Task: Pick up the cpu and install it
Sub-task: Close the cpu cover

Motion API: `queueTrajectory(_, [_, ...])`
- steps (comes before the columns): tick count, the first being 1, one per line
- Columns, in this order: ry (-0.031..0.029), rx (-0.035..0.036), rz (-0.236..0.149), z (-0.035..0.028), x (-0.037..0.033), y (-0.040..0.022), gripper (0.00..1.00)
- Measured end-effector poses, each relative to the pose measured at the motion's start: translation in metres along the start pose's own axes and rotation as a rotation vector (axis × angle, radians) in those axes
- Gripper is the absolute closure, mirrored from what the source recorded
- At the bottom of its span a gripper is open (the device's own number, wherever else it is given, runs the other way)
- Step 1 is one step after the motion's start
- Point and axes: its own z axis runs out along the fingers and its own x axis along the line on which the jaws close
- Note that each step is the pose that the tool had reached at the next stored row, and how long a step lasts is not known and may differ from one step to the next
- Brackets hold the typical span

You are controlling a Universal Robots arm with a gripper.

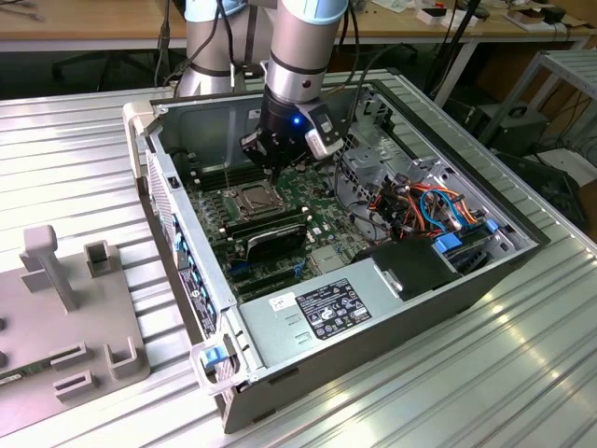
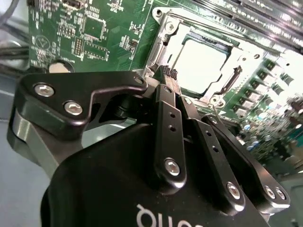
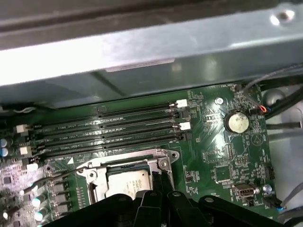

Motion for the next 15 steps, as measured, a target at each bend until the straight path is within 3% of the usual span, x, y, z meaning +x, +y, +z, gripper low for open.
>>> queueTrajectory(4, [0.0013, -0.0001, -0.059, 0.0002, 0.0004, -0.0001, 0.89])
queueTrajectory(8, [0.0017, -0.0002, -0.078, 0.0002, 0.0045, -0.0012, 0.89])
queueTrajectory(15, [0.0020, -0.0002, -0.103, 0.0000, 0.0132, -0.0092, 0.89])
